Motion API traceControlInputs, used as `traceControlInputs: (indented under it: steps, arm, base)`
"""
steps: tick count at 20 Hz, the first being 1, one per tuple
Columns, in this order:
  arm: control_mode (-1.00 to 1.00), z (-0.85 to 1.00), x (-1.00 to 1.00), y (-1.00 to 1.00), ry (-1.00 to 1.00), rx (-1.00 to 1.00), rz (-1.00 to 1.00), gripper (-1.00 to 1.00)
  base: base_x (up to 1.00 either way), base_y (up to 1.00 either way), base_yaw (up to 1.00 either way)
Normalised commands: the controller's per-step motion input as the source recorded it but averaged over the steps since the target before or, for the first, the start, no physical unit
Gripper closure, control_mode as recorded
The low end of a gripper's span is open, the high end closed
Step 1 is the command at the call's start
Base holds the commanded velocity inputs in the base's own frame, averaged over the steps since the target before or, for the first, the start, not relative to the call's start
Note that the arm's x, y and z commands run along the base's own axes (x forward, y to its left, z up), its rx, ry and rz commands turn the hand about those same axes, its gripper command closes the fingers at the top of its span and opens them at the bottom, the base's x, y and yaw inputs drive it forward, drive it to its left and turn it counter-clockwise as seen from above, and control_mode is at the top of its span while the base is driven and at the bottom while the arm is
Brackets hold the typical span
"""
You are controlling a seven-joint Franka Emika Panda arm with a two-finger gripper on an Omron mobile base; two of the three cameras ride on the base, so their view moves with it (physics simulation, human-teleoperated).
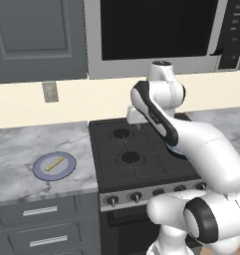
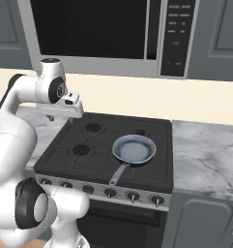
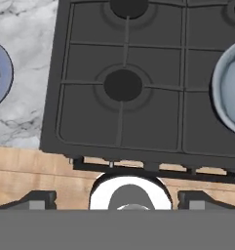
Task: Pick up the butter stick and place it in the pan. Then turn on the burner for the pan.
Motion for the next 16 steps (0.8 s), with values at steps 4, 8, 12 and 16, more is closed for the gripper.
traceControlInputs:
  steps: [4, 8, 12, 16]
  arm:
    - [-1.0, -0.19, 0.0, 0.46, 0.16, 0.0, -0.03, -1.0]
    - [-1.0, -0.2, 0.0, 0.43, 0.14, 0.0, -0.04, -1.0]
    - [-1.0, -0.21, 0.0, 0.44, 0.12, 0.0, -0.06, -1.0]
    - [-1.0, -0.2, 0.0, 0.43, 0.05, 0.0, -0.06, -1.0]
  base:
    - [0.0, 0.0, 0.0]
    - [0.0, 0.0, 0.0]
    - [0.0, 0.0, 0.0]
    - [0.0, 0.0, 0.0]
